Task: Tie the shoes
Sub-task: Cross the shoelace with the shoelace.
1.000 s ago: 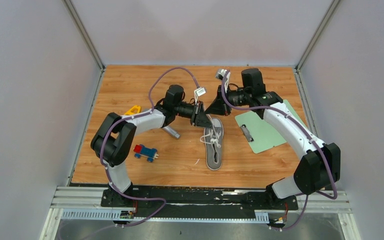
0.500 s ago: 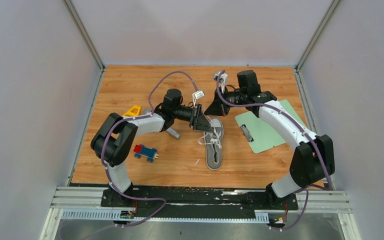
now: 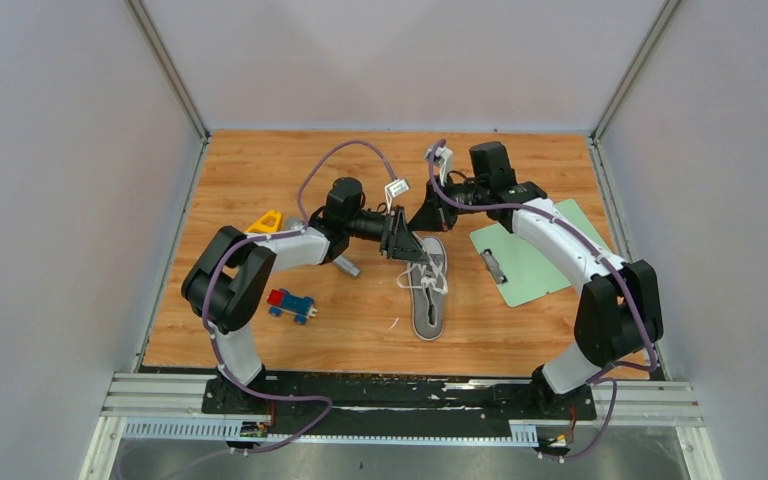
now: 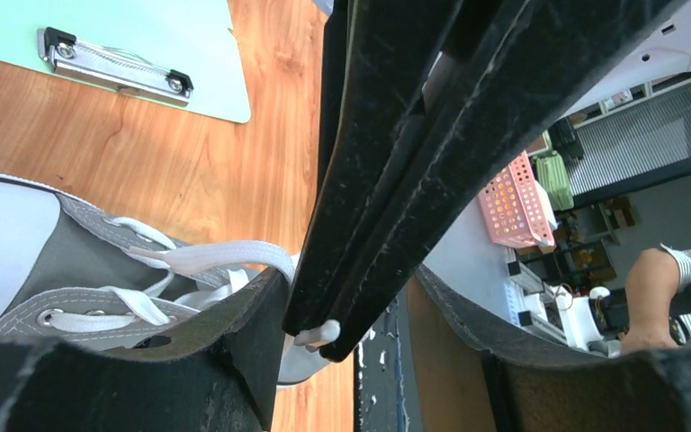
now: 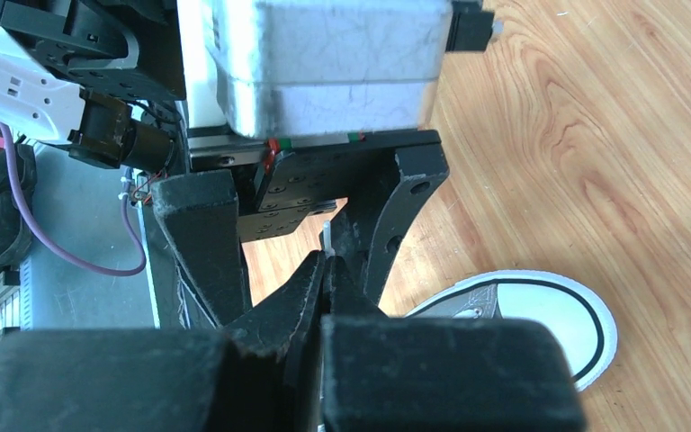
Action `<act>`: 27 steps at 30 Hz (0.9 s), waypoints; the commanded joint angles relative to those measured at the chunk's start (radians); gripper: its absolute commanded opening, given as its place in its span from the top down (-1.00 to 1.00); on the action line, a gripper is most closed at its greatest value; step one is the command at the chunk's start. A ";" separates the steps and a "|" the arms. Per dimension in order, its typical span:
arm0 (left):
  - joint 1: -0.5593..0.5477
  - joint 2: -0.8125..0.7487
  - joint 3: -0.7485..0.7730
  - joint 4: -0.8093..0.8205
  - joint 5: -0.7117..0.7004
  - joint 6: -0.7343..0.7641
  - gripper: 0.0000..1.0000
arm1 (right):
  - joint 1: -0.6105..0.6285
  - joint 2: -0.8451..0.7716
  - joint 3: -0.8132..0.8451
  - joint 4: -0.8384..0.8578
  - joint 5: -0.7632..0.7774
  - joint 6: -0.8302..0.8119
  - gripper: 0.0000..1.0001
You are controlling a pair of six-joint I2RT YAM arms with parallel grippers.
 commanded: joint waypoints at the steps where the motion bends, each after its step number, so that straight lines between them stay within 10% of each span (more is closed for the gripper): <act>1: -0.013 -0.020 0.008 -0.026 0.004 0.064 -0.16 | -0.008 -0.015 0.035 0.047 0.005 0.046 1.00; 14: -0.016 -0.007 0.022 -0.045 -0.062 0.070 0.08 | -0.009 0.026 0.038 0.079 -0.037 0.176 1.00; 21: -0.015 -0.010 0.013 -0.067 -0.043 0.110 0.89 | -0.008 0.029 0.020 0.090 -0.032 0.166 1.00; 27: -0.016 -0.030 0.026 -0.191 -0.005 0.257 0.98 | -0.080 -0.012 0.031 -0.098 -0.108 -0.098 0.45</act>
